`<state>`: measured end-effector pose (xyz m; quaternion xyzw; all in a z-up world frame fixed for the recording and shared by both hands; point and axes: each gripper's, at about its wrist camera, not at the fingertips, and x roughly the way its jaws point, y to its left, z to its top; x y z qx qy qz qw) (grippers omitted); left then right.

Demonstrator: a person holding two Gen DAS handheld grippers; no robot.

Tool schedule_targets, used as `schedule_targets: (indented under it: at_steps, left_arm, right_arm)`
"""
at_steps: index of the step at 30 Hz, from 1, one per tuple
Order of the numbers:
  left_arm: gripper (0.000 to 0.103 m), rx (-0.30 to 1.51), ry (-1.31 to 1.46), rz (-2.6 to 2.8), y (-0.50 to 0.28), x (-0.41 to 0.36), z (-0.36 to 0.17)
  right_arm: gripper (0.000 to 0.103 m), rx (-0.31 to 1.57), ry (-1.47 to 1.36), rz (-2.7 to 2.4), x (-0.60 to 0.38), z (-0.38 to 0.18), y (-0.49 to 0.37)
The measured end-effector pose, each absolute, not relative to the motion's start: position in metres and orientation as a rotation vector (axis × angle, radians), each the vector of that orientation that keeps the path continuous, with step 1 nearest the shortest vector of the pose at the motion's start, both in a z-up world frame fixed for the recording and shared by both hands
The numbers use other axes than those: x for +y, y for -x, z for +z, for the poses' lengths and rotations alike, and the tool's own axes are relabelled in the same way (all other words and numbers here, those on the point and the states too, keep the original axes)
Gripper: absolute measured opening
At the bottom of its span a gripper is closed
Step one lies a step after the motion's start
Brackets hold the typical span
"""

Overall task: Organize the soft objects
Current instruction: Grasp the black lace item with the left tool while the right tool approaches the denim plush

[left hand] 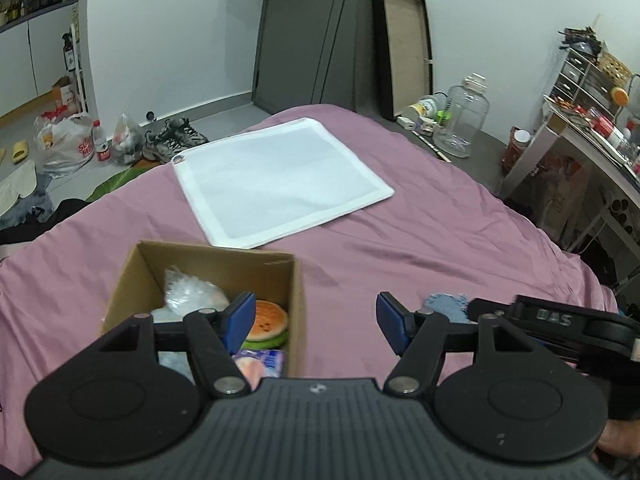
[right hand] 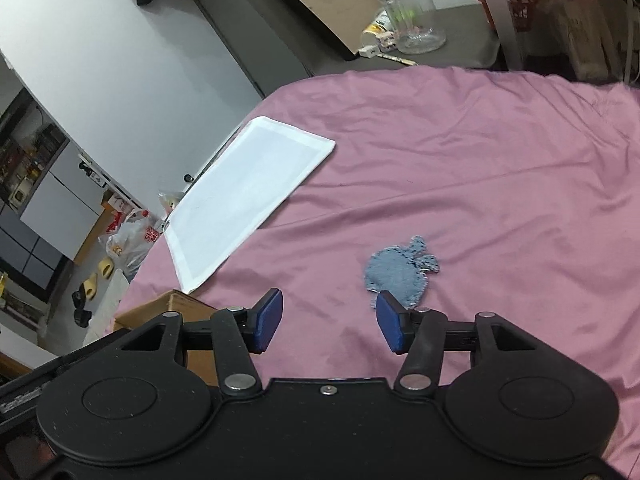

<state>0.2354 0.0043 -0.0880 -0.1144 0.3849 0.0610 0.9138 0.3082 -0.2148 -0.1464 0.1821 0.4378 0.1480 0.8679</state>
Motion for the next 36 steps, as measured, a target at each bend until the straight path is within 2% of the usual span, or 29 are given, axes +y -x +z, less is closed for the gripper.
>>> schedule_targets:
  at_steps: [4,18,36]
  left_arm:
    - [0.062,0.829,0.237,0.126,-0.231,-0.019,-0.094]
    - [0.062,0.984,0.200,0.227,-0.225,-0.068,-0.134]
    - [0.065,1.139,0.205,0.434,-0.221,-0.096,-0.184]
  right_arm:
    - [0.052,0.934,-0.404,0.312,-0.232,-0.158,-0.315]
    - [0.052,0.992,-0.501,0.369,-0.272,-0.188,-0.332]
    - [0.062,1.033,-0.556,0.491,-0.290,-0.190,-0.330]
